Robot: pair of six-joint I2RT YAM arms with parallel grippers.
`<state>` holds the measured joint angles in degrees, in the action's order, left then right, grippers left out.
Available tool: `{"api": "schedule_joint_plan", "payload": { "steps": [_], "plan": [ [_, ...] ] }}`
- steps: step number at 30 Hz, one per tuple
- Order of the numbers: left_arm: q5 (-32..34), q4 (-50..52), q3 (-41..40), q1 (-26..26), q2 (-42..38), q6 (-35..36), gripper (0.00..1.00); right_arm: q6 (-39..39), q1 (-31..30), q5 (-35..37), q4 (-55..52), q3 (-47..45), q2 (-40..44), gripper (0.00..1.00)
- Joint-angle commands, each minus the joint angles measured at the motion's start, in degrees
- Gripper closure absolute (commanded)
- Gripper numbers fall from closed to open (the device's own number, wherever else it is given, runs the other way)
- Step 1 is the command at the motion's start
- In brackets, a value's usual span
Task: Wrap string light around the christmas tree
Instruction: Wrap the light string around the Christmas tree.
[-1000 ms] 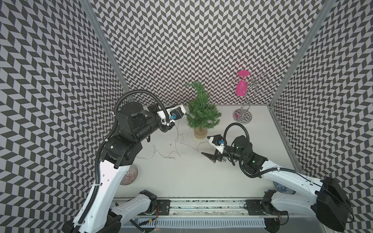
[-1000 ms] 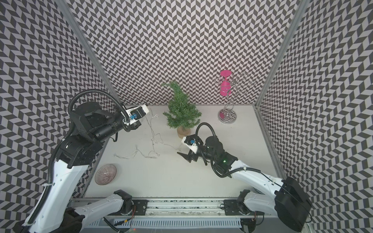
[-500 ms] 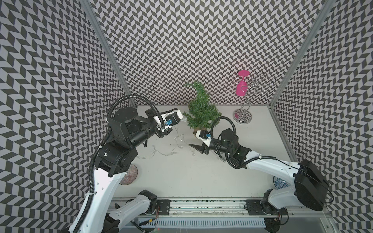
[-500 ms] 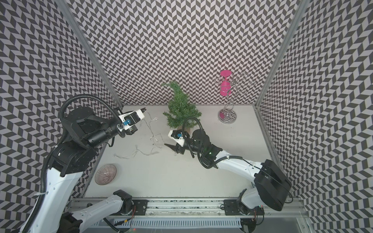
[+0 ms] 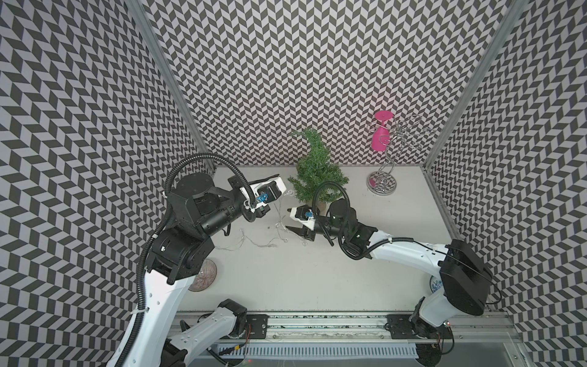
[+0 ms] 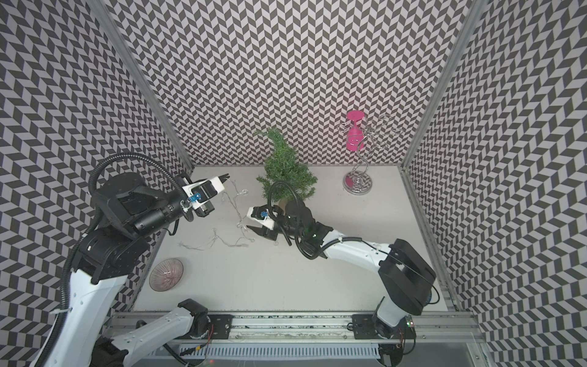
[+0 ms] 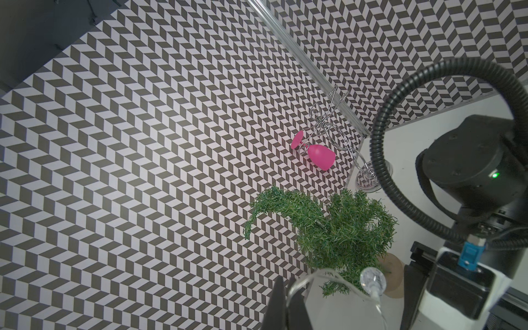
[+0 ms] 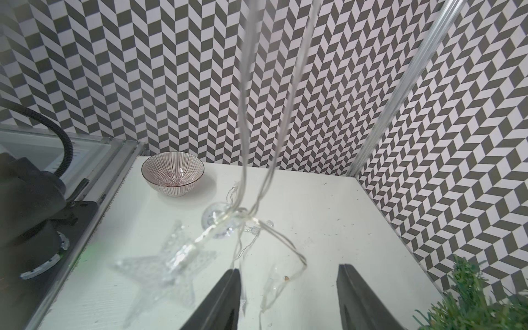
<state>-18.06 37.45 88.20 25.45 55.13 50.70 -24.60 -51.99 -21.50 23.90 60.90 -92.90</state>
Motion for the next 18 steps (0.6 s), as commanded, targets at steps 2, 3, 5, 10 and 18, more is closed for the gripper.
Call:
{"api": "schedule_joint_plan", "payload": {
  "steps": [2, 3, 5, 10, 18],
  "plan": [
    [-2.4, 0.5, -0.3, 0.0, -0.9, -0.9, 1.00, 0.1, -0.6, -2.1, 3.9, 2.1, -2.2, 0.48],
    [-2.5, 0.5, -0.4, 0.0, -1.1, -0.9, 1.00, 0.5, -0.7, -2.4, 4.7, 2.2, -2.4, 0.50],
    [-2.8, 0.5, -0.9, -0.1, -1.3, -1.1, 1.00, 1.1, -0.7, -2.0, 5.3, 2.8, -2.6, 0.54],
    [-2.8, 0.6, -2.4, 0.0, -2.4, -1.3, 1.00, -1.1, -0.7, 0.1, 2.7, 4.3, -2.0, 0.67],
    [-1.3, 0.1, -4.6, 0.0, -3.8, -2.2, 0.97, -3.1, -0.9, 3.3, -0.3, 5.1, 0.2, 1.00]
  ]
}}
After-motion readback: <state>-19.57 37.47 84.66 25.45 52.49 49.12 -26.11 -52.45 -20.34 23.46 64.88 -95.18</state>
